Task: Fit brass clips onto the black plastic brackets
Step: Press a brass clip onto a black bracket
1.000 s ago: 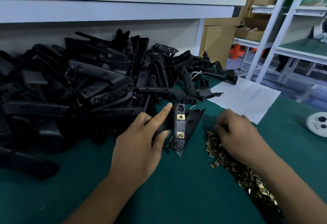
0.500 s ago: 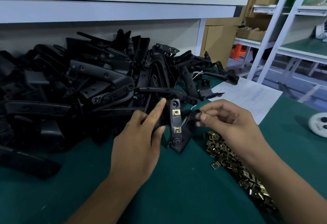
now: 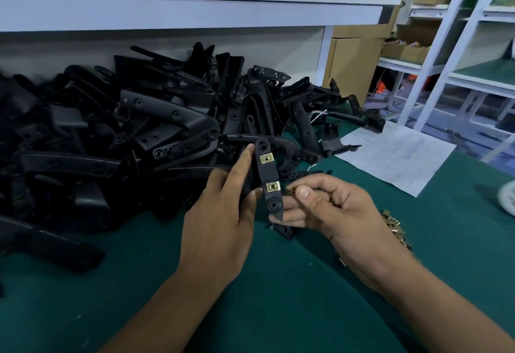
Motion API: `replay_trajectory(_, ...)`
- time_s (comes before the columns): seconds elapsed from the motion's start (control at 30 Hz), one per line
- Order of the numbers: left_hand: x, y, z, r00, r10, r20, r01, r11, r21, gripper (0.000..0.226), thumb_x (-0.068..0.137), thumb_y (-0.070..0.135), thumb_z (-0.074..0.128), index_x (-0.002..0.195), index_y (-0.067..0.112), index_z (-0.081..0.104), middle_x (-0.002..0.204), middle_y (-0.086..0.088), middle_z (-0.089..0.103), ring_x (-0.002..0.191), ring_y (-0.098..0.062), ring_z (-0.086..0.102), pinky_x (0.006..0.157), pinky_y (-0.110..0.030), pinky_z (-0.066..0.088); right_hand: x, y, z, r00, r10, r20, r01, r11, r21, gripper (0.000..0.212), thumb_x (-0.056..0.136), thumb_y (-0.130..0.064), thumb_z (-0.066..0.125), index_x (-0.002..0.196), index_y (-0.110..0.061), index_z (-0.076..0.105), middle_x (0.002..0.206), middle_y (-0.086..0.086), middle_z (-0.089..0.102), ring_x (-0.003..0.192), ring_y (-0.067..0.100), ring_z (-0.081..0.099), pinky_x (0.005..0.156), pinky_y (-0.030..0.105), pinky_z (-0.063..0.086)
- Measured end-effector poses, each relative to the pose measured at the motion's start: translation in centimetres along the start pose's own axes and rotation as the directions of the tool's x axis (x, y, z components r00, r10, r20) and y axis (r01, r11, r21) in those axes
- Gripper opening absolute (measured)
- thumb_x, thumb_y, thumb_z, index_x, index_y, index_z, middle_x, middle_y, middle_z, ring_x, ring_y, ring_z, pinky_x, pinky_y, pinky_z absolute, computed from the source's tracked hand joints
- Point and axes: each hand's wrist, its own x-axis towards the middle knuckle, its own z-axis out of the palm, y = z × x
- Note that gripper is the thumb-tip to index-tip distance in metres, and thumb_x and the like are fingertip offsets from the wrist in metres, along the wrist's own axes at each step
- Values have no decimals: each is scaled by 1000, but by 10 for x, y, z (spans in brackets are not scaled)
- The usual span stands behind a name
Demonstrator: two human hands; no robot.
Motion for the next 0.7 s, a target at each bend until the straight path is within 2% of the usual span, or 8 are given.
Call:
replay_trajectory(0.13, 0, 0, 0, 1000, 15, 17, -15, 1000, 14, 68, 101, 49, 35, 157, 59, -1, 109, 14, 44, 80, -7, 51, 65, -33, 51, 0, 0, 6, 999, 28, -20, -29, 996, -82, 21, 99, -29, 58, 89, -17, 73, 92, 20, 78, 79, 38, 78, 74, 37, 64)
replay_trajectory(0.27, 0, 1, 1, 999, 22, 26, -23, 999, 37, 68, 101, 50, 35, 156, 60, -4, 111, 15, 42, 83, -7, 52, 67, -32, 52, 1, -3, 3, 997, -6, -76, -2, 995, -103, 31, 102, -25, 57, 95, 5, 64, 88, 23, 77, 69, 35, 76, 71, 42, 62)
replay_trajectory(0.33, -1, 1, 2, 999, 24, 24, -25, 999, 43, 68, 101, 51, 34, 156, 60, -4, 113, 16, 42, 85, -6, 52, 67, -30, 51, 1, -3, 1, 994, -21, -109, 6, 990, -142, 32, 103, -24, 58, 95, 7, 62, 88, 23, 77, 66, 35, 74, 72, 44, 61)
replay_trajectory(0.43, 0, -1, 3, 1000, 21, 16, -22, 999, 35, 66, 100, 51, 33, 158, 57, 0, 112, 16, 43, 83, -6, 52, 64, -27, 48, 0, -4, -3, 991, -79, -105, 44, 953, -300, 28, 103, -23, 60, 88, 0, 64, 76, 15, 75, 56, 28, 67, 62, 32, 56)
replay_trajectory(0.5, 0, -1, 3, 1000, 17, 5, -17, 1000, 23, 64, 102, 50, 33, 159, 53, 4, 112, 17, 44, 80, -4, 52, 59, -23, 44, -3, -4, -7, 996, -87, -1, 72, 827, -557, 25, 101, -31, 66, 80, -16, 67, 68, 5, 72, 55, 18, 62, 61, 30, 51)
replay_trajectory(0.6, -1, -1, 3, 1000, -4, -21, 4, 1000, -8, 60, 104, 53, 32, 160, 49, 9, 115, 18, 47, 80, -2, 55, 59, -23, 47, -8, -7, -18, 991, -68, 112, 131, 496, -858, 15, 98, -45, 67, 90, -33, 71, 72, -10, 70, 65, 10, 65, 67, 33, 53)
replay_trajectory(0.63, -1, 0, 1, 1000, -2, -15, 2, 1000, 6, 60, 104, 54, 30, 160, 48, 9, 115, 18, 47, 79, -3, 55, 58, -24, 47, -8, -9, -20, 991, -95, 90, 127, 529, -839, 14, 101, -45, 63, 98, -34, 71, 74, -9, 71, 65, 9, 64, 67, 35, 53)
replay_trajectory(0.7, 0, 5, -2, 999, 36, 18, -37, 998, 54, 61, 104, 53, 27, 161, 44, 7, 111, 16, 46, 73, -5, 53, 53, -22, 44, -10, -14, -19, 991, -137, -3, 103, 762, -640, 26, 106, -44, 52, 103, -26, 70, 74, 0, 71, 61, 16, 60, 62, 38, 51)
